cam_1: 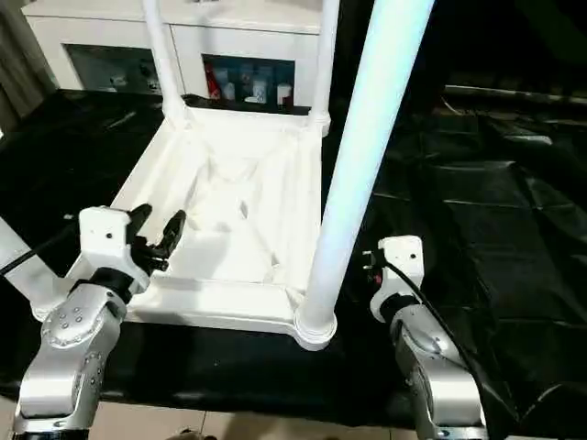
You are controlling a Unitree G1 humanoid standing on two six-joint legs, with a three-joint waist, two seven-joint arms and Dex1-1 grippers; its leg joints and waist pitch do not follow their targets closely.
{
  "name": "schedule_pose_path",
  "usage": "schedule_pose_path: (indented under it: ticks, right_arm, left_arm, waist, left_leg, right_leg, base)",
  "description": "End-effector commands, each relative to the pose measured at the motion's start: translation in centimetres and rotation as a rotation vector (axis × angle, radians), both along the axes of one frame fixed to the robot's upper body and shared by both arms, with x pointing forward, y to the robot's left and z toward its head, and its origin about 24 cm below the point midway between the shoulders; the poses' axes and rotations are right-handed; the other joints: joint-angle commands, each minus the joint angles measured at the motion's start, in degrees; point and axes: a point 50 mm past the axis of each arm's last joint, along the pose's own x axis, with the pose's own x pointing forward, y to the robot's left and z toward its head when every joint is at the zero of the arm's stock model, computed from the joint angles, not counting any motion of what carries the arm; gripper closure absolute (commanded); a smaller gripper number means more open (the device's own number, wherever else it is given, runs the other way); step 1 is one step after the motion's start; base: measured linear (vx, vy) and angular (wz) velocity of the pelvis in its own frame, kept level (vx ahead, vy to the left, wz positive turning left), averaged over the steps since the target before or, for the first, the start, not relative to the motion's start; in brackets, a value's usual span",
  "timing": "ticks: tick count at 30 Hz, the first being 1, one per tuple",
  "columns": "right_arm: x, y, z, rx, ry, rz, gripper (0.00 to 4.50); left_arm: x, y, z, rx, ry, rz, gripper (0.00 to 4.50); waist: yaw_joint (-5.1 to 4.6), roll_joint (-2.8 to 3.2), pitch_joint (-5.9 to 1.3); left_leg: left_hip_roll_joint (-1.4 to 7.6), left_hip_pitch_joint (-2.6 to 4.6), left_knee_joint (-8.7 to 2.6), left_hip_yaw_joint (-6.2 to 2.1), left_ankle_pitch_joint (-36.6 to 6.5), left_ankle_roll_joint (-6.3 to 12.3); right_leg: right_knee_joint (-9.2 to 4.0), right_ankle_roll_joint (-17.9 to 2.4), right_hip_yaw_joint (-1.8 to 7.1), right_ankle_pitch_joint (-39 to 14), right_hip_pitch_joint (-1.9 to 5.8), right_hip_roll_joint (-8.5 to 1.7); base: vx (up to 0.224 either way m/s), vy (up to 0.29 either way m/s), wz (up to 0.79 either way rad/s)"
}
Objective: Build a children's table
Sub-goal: Rotate leg to tighten
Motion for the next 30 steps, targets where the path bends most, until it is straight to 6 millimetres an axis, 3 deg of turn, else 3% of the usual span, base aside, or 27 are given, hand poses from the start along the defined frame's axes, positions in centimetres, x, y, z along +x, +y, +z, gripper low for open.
schedule_pose_path:
  ticks: [1,3,4,5,6,7,8,9,10,11,12,13,14,15,16,17,18,19,20,22,23,24,25,27,28,29,30]
  right_arm:
    - [0.2,-0.3,0.5,-0.018,-0.01,-0.017,0.66]
    - [0.4,-0.8,0.7,-0.024,-0.015,-0.031,0.66]
    - [0.4,-0.9,0.8,-0.027,-0.02,-0.035,0.66]
    - [0.4,-1.0,1.0,-0.033,-0.025,-0.037,0.66]
    - [0.3,-1.3,1.1,-0.035,-0.03,-0.041,0.66]
    - [0.0,-1.9,1.2,-0.038,-0.035,-0.05,0.66]
    - [0.0,-1.9,1.2,-0.038,-0.035,-0.05,0.66]
    - [-0.1,-2.2,1.2,-0.036,-0.035,-0.052,0.66]
    - [-0.1,-2.4,1.2,-0.031,-0.035,-0.05,0.66]
    - [-0.4,-2.4,1.4,-0.017,-0.042,-0.028,0.66]
    - [-0.4,-2.3,1.4,-0.014,-0.045,-0.021,0.66]
    - [-0.9,-2.1,1.9,0.008,-0.072,0.028,0.66]
    - [-0.9,-2.1,1.9,0.009,-0.073,0.03,0.66]
    - [-1.2,-2.2,1.9,0.011,-0.078,0.038,0.66]
    - [-1.4,-2.3,1.8,0.011,-0.076,0.037,0.66]
    - [-1.4,-2.3,1.8,0.011,-0.076,0.037,0.66]
    - [-1.6,-2.6,1.4,0.007,-0.062,0.022,0.66]
    - [-1.6,-2.7,1.3,0.008,-0.058,0.016,0.66]
    - [-1.5,-2.7,1.3,0.013,-0.059,0.008,0.66]
    - [-1.4,-2.8,1.3,0.014,-0.062,-0.005,0.66]
    - [-1.2,-2.9,1.3,0.014,-0.068,-0.02,0.66]
    - [-1.2,-2.9,1.3,0.014,-0.068,-0.02,0.66]
    - [-1.2,-3.0,1.3,0.012,-0.073,-0.029,0.66]
    - [-1.1,-3.5,1.4,0.006,-0.093,-0.045,0.66]
    - [-1.1,-3.8,1.4,0.005,-0.099,-0.046,0.66]
    - [-1.2,-4.2,1.4,0.01,-0.102,-0.037,0.66]
    - [-1.4,-4.6,1.5,0.041,-0.1,-0.019,0.66]
  left_arm:
    - [0.0,-0.2,0.2,0.018,-0.007,-0.004,1.53]
    - [0.0,-0.2,-0.1,0.029,0.011,0.003,1.53]
    - [0.0,-0.1,-0.2,0.03,0.014,0.007,1.53]
    - [0.0,-0.1,-0.2,0.032,0.017,0.008,1.53]
    - [-0.1,-0.2,-0.3,0.033,0.018,0.007,1.53]
    - [-0.2,-0.4,-0.5,0.037,0.019,0.0,1.53]
    - [-0.2,-0.4,-0.5,0.037,0.019,0.0,1.53]
    - [-0.2,-0.5,-0.5,0.041,0.018,-0.004,1.53]
    - [-0.2,-0.6,-0.5,0.043,0.019,-0.007,1.53]
    - [-0.4,-0.8,-0.5,0.033,0.014,-0.013,1.53]
    - [-0.5,-0.8,-0.4,0.029,0.011,-0.015,1.53]
    - [-1.0,-1.0,-0.4,0.019,-0.001,-0.035,1.53]
    - [-1.0,-1.0,-0.4,0.019,-0.001,-0.036,1.53]
    - [-1.2,-1.1,-0.5,0.018,0.0,-0.043,1.53]
    - [-1.5,-1.2,-0.5,0.021,-0.003,-0.049,1.53]
    - [-1.5,-1.2,-0.5,0.021,-0.003,-0.049,1.53]
    - [-1.8,-1.3,-0.7,0.019,0.0,-0.052,1.53]
    - [-1.8,-1.2,-0.7,0.017,0.005,-0.049,1.53]
    - [-1.9,-1.2,-0.8,0.017,0.008,-0.046,1.53]
    - [-1.9,-1.1,-0.9,0.018,0.01,-0.045,1.53]
    - [-1.8,-1.0,-1.0,0.035,0.007,-0.047,1.53]
    - [-1.8,-1.0,-1.0,0.035,0.007,-0.047,1.53]
    - [-1.8,-1.0,-1.0,0.048,0.006,-0.048,1.53]
    - [-1.8,-0.8,-1.0,0.048,0.005,-0.03,1.53]
    - [-1.8,-0.7,-1.1,0.051,0.007,-0.018,1.53]
    - [-1.9,-0.6,-1.0,0.047,0.0,-0.013,1.53]
    - [-2.0,-0.4,-1.0,0.042,-0.003,-0.012,1.53]
  waist:
    - [0.36,-0.08,-6.18]
    - [0.46,0.3,-7.15]
    - [0.73,0.86,-6.84]
    - [0.54,1.08,-5.99]
    - [0.18,1.44,-4.64]
    - [-1.44,1.7,-2.68]
    - [-2.23,1.97,-1.33]
    - [1.43,2.55,-0.64]
    - [4.55,2.45,-0.06]
    - [8.3,3.01,-1.51]
    - [6.24,-0.13,-2.5]
    - [5.35,-1.49,-1.14]
    - [4.84,-3.06,-0.04]
    - [6.36,-3.17,0.06]
    - [6.33,-3.07,-0.25]
    - [6.21,-0.91,-1.44]
    - [4.8,-0.71,-1.91]
    - [4.22,-0.45,-2.07]
    - [4.07,-0.68,-1.78]
    - [4.44,-1.47,-1.9]
    - [4.95,-2.02,-2.13]
    - [5.48,-1.86,-2.34]
    - [5.45,-1.66,-2.68]
    - [4.06,-0.68,-2.68]
    - [3.03,0.22,-3.46]
    - [0.78,1.92,-4.07]
    - [0.08,1.71,-3.76]
  left_leg:
    - [-1.0,-1.35,0.59,-0.45,24.78,11.45]
    - [-2.16,-3.21,2.34,-0.72,29.18,16.77]
    - [-1.8,-3.48,2.13,-0.84,26.28,17.58]
    - [-0.89,-3.56,1.55,-0.67,10.21,17.36]
    - [0.45,-1.56,0.47,-0.75,-12.79,12.84]
    - [1.13,1.42,-0.22,-1.48,-32.05,5.3]
    - [1.88,2.87,-1.53,-2.01,-42.4,1.51]
    - [5.84,-6.98,-11.02,-1.52,-55.58,-3.44]
    - [5.39,-9.13,-12.48,2.12,-58.06,-4.82]
    - [3.6,-8.23,-10.83,6.61,-52.3,-5.26]
    - [4.38,-5.78,-7.08,6.15,-39.87,-5.62]
    - [-0.33,-0.63,10.89,-3.92,-6.98,0.0]
    - [-1.9,-3.85,11.06,-5.07,-4.5,0.87]
    - [-1.38,-2.25,6.99,-5.8,-5.12,-1.25]
    - [-0.54,-0.27,5.01,-5.35,-7.88,-2.05]
    - [1.59,4.08,1.25,-4.73,-14.65,-2.21]
    - [3.14,3.66,-1.56,-5.12,-18.61,-0.72]
    - [3.13,2.65,-2.17,-4.88,-17.56,-0.17]
    - [2.5,1.84,-2.94,-3.77,-17.68,1.91]
    - [1.63,0.6,-2.21,-2.74,-13.06,6.3]
    - [1.74,-0.28,0.19,-3.19,-8.81,9.44]
    - [2.0,-0.83,1.36,-3.74,-7.48,10.45]
    - [2.41,-3.3,3.48,-5.53,-5.08,12.15]
    - [1.39,-1.33,-1.41,-4.86,-3.95,15.54]
    - [0.92,1.52,-2.8,-4.65,-1.16,18.32]
    - [1.18,5.89,-3.45,-6.51,2.36,23.37]
    - [1.79,4.76,-4.01,-6.67,5.66,23.52]
  right_leg:
    - [-0.55,-14.22,-0.12,36.85,0.75,0.13]
    - [0.01,-16.01,-1.06,45.85,-0.42,0.39]
    - [-0.93,-16.46,-1.53,41.93,-1.39,0.13]
    - [-3.78,-16.03,-1.87,19.85,-2.15,-0.73]
    - [-6.33,-12.67,-2.6,-12.33,-2.28,-1.68]
    - [-8.31,-3.75,-5.09,-37.27,-3.34,-0.78]
    - [-9.64,1.59,-8.12,-42.72,-4.16,1.24]
    - [12.05,-0.43,-6.63,-25.55,5.87,0.98]
    - [13.16,-2.4,-7.41,-21.97,6.67,1.69]
    - [14.39,-3.03,-4.77,-26.54,6.63,1.87]
    - [13.37,-1.44,-0.13,-36.28,6.36,-0.15]
    - [-6.56,0.92,8.97,-68.42,-0.56,-10.06]
    - [-5.8,0.22,8.97,-64.64,2.16,-7.49]
    - [-3.53,-1.1,6.33,-53.74,3.47,-6.17]
    - [-2.22,-2.85,5.85,-46.12,2.67,-4.46]
    - [-0.56,-7.21,3.55,-29.0,1.05,-1.91]
    - [0.13,-9.44,3.02,-18.31,2.58,-1.94]
    - [0.13,-10.08,2.82,-14.26,3.55,-2.54]
    - [-1.46,-10.57,2.78,-13.53,4.42,-3.83]
    - [-4.03,-9.53,4.24,-15.82,6.22,-7.02]
    - [-5.96,-8.21,6.26,-17.0,7.1,-10.95]
    - [-6.68,-7.62,7.16,-18.27,7.44,-12.81]
    - [-7.43,-5.75,7.65,-21.4,8.24,-15.36]
    - [-5.65,-6.67,2.86,-20.49,6.71,-7.87]
    - [-2.94,-6.7,0.42,-16.98,5.39,-3.45]
    - [4.9,-4.77,-3.31,-13.47,1.03,1.88]
    - [7.72,-1.93,-3.74,-12.54,0.22,2.35]
  base:
    - [0.0,0.0,0.0]
    - [-0.046,0.007,0.02]
    - [-0.136,0.009,0.06]
    - [-0.136,0.009,0.06]
    - [-0.173,0.019,0.06]
    - [-0.217,0.04,-0.05]
    - [-0.217,0.04,-0.05]
    - [-0.269,0.043,-0.11]
    - [-0.234,0.002,0.14]
    - [-0.234,0.002,0.14]
    - [-0.117,-0.145,0.22]
    - [-0.044,-0.161,0.12]
    - [-0.044,-0.161,0.12]
    - [0.0,0.0,0.0]
    - [-0.075,0.019,0.4]
    - [-0.075,0.019,0.4]
    - [-0.165,0.004,0.45]
    - [-0.108,0.066,0.05]
    - [-0.108,0.066,0.05]
    - [-0.017,0.118,-0.05]
    - [-0.003,0.125,-0.03]
    - [-0.004,0.174,-0.07]
    - [0.001,0.235,-0.18]
    - [0.012,0.259,-0.17]
    - [0.024,0.291,0.01]
    - [0.024,0.291,0.01]
    - [0.005,0.272,0.04]
